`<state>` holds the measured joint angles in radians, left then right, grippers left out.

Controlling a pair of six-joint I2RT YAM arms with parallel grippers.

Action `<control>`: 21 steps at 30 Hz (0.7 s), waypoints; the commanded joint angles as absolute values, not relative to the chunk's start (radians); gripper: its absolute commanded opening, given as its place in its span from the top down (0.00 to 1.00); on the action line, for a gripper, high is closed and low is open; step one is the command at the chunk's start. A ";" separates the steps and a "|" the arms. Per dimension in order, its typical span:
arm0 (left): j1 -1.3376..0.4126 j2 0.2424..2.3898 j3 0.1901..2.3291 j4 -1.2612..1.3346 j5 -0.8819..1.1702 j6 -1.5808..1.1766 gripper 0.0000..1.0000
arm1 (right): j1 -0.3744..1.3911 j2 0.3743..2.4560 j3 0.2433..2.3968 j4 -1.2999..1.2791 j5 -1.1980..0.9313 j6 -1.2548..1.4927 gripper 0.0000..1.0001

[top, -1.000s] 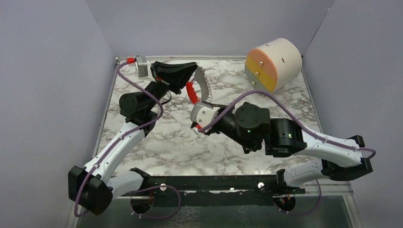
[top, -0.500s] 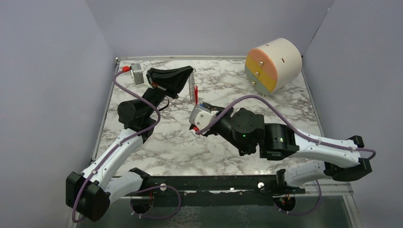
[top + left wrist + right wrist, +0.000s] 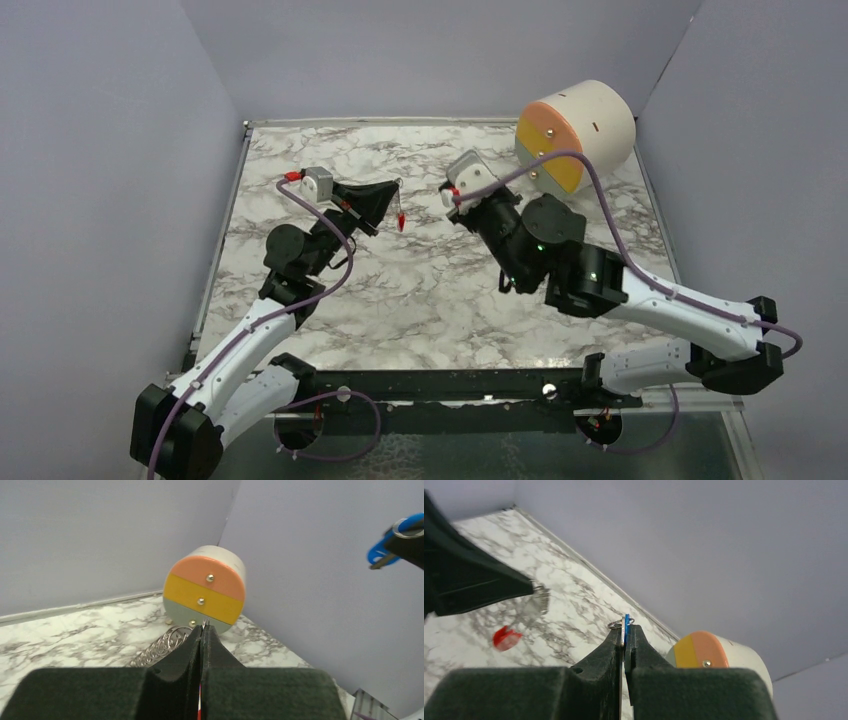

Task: Remove the keys from the keyring

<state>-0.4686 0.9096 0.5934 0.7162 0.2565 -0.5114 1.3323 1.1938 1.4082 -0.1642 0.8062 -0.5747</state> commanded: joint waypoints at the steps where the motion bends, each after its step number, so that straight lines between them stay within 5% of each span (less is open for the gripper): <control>1: -0.471 0.869 0.623 0.591 0.149 -0.389 1.00 | 1.166 1.291 1.469 -0.178 0.689 -0.452 0.99; 10: -0.471 1.003 0.671 0.436 0.067 -0.313 1.00 | 0.880 1.466 1.609 -0.245 0.337 -0.311 0.99; 21: -0.471 1.060 0.635 0.386 -0.009 -0.265 1.00 | 0.785 1.506 1.407 -0.206 0.157 -0.155 0.99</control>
